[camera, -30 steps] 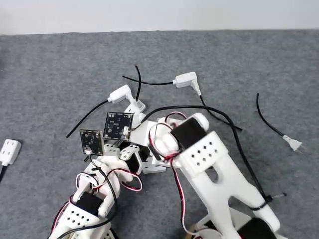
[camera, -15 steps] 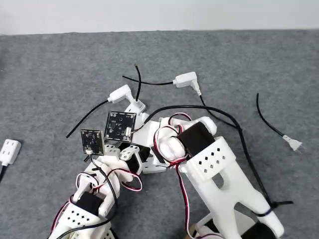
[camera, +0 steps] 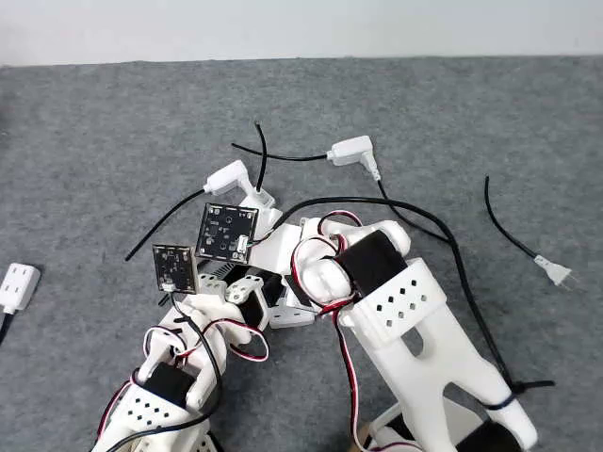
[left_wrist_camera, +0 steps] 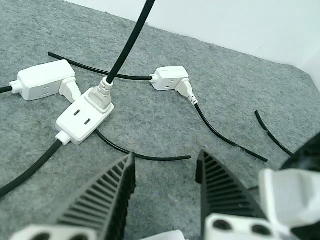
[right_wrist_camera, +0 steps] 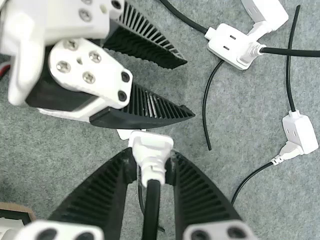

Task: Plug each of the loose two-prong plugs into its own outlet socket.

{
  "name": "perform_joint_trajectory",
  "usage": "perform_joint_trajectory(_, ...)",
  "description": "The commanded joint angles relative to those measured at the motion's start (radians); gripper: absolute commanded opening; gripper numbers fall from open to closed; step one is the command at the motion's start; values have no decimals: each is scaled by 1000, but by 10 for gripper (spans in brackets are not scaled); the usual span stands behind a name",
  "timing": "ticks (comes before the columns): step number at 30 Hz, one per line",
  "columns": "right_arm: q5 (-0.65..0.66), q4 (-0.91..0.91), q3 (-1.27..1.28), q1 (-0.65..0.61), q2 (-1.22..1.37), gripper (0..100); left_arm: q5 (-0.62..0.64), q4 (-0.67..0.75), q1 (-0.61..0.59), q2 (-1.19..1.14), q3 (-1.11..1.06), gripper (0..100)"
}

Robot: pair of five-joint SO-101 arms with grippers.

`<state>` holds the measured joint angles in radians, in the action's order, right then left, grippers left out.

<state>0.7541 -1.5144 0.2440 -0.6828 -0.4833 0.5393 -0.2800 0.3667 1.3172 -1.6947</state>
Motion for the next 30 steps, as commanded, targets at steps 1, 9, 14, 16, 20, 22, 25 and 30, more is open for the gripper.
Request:
perform_joint_trajectory(1, -9, 30, -43, -10, -22, 9, -6, 5, 11, 6, 5, 190)
perform_joint_trajectory(9, 35, 4, -14, 31, -22, 9, -8, 2, -3, 6, 5, 189)
perform_joint_trajectory(14, 51, -1, -11, 91, -25, 9, -3, -15, -51, 8, 12, 189)
perform_joint_trajectory(16, 69, -18, -11, 93, -22, 9, -3, -17, -57, 8, 12, 189)
perform_joint_trajectory(20, 75, -27, -11, 93, -22, 9, -6, -18, -103, 8, 8, 189)
perform_joint_trajectory(22, 75, -27, -5, 93, -21, 9, -8, -32, -178, 8, 5, 189)
perform_joint_trajectory(25, 103, -16, 40, 68, -19, 9, -11, -121, -328, 8, 21, 189)
perform_joint_trajectory(30, 170, 28, 112, -7, -19, 9, -80, -362, -555, 8, 96, 188)
